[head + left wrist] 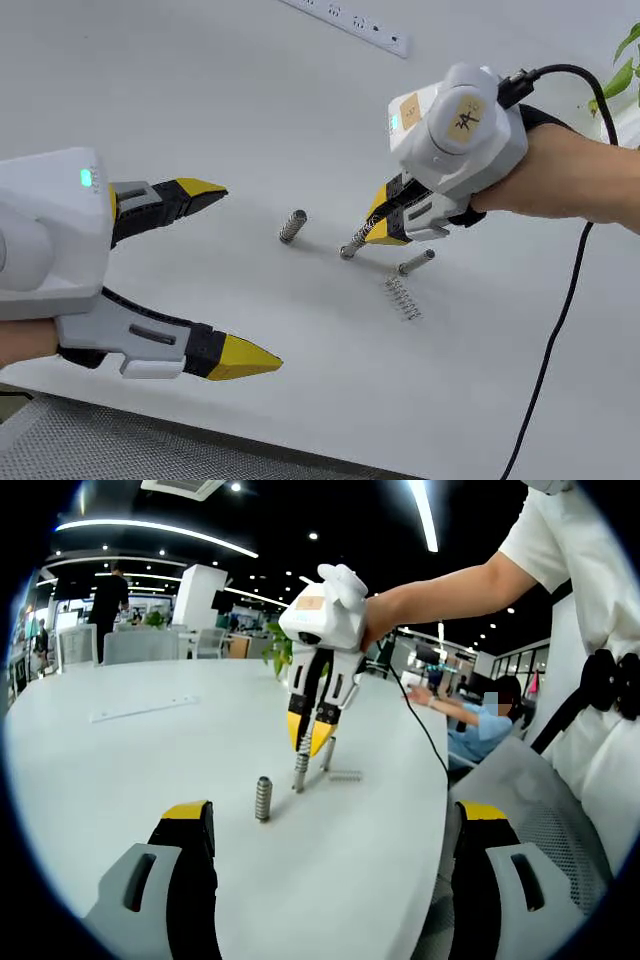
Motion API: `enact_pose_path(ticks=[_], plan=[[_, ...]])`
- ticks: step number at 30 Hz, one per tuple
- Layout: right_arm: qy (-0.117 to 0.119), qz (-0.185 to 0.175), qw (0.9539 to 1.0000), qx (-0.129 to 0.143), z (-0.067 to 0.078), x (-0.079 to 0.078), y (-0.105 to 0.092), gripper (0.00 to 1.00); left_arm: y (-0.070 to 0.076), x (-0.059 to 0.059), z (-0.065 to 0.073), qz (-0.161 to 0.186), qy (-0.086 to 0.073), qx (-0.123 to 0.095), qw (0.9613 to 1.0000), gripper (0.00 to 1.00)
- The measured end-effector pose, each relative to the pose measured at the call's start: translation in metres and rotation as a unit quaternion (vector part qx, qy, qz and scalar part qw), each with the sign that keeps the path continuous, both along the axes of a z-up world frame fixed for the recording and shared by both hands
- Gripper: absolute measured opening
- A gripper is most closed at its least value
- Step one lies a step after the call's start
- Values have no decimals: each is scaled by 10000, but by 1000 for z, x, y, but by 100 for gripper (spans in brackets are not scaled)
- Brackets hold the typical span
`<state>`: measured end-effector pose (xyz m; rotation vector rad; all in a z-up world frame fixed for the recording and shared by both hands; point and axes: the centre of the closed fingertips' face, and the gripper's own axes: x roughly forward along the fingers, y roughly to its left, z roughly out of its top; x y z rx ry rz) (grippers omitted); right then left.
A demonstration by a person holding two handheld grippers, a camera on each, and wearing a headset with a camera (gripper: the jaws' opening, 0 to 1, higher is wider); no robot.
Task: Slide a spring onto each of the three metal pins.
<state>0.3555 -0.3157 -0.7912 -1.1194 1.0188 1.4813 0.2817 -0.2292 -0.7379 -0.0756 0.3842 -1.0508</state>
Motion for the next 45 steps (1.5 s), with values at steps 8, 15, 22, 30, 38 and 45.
enact_pose_path(ticks=[8,15,22,30,38,45], plan=[[-31,65,10000,-42,-6,2,0,7,1,0,0,22,19,-22,10000,98],[-59,131,9999,-92,-16,5,-1,7,2,-1,-1,17,35,-27,10000,98],[-54,179,9997,-144,-23,5,-1,7,3,0,-1,16,33,-27,10000,98],[-56,174,9997,-155,-27,7,-1,7,3,-1,-2,4,52,-25,10000,97],[-38,154,9998,-153,-30,7,-1,7,3,-1,-1,6,59,-42,10000,97],[-3,129,9998,-142,-30,3,1,7,4,-2,-2,10,83,-36,10000,96]])
